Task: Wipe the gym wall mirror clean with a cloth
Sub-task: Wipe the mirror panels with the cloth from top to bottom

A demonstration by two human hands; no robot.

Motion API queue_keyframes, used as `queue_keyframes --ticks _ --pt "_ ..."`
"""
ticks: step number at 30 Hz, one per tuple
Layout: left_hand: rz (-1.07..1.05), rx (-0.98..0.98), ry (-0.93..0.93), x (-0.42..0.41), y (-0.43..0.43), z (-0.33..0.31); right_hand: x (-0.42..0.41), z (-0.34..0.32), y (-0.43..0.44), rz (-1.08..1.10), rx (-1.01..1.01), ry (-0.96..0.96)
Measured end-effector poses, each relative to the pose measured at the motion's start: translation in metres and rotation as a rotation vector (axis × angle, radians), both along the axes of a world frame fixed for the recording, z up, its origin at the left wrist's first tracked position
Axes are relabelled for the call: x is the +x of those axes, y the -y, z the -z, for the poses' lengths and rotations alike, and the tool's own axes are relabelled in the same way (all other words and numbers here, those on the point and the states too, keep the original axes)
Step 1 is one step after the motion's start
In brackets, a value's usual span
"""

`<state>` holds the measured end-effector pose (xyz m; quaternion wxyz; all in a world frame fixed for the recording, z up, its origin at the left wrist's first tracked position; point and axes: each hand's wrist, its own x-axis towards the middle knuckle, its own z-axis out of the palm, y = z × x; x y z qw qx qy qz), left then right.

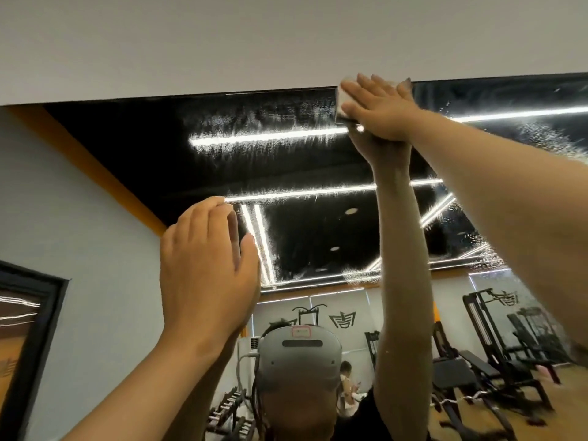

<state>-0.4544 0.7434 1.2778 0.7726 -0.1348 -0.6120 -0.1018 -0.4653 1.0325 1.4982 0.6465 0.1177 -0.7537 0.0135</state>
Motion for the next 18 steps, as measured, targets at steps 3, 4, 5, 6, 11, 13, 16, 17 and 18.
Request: queue_keyframes --ticks 3,4,5,6,11,13,16,17,18 --pt "-0.005 0.006 0.005 0.0 0.0 -0.001 0.0 0.011 0.0 0.019 0.014 0.028" --pt "-0.011 0.007 0.005 0.0 0.0 -0.001 -0.001 0.019 -0.001 0.026 0.025 0.031" --pt "-0.016 0.007 0.003 0.001 0.0 0.0 -0.002 0.03 -0.002 0.032 0.046 0.033" --pt "-0.021 0.005 0.003 0.001 0.0 0.0 -0.001 0.045 -0.004 0.033 0.074 0.037" --pt "-0.013 0.012 -0.006 0.004 -0.002 0.002 0.007 0.139 -0.006 -0.021 0.169 0.062" --pt "-0.021 0.015 0.002 0.005 -0.003 0.003 0.007 0.182 -0.006 -0.035 0.202 0.062" --pt "-0.049 0.0 0.039 0.006 -0.001 0.001 0.001 0.249 -0.009 -0.014 0.25 0.004" --pt "-0.072 -0.012 0.054 0.007 0.001 0.001 0.0 0.268 -0.011 -0.005 0.252 0.001" --pt "-0.091 -0.025 0.067 0.008 0.004 0.003 -0.001 0.284 -0.014 0.001 0.252 0.005"
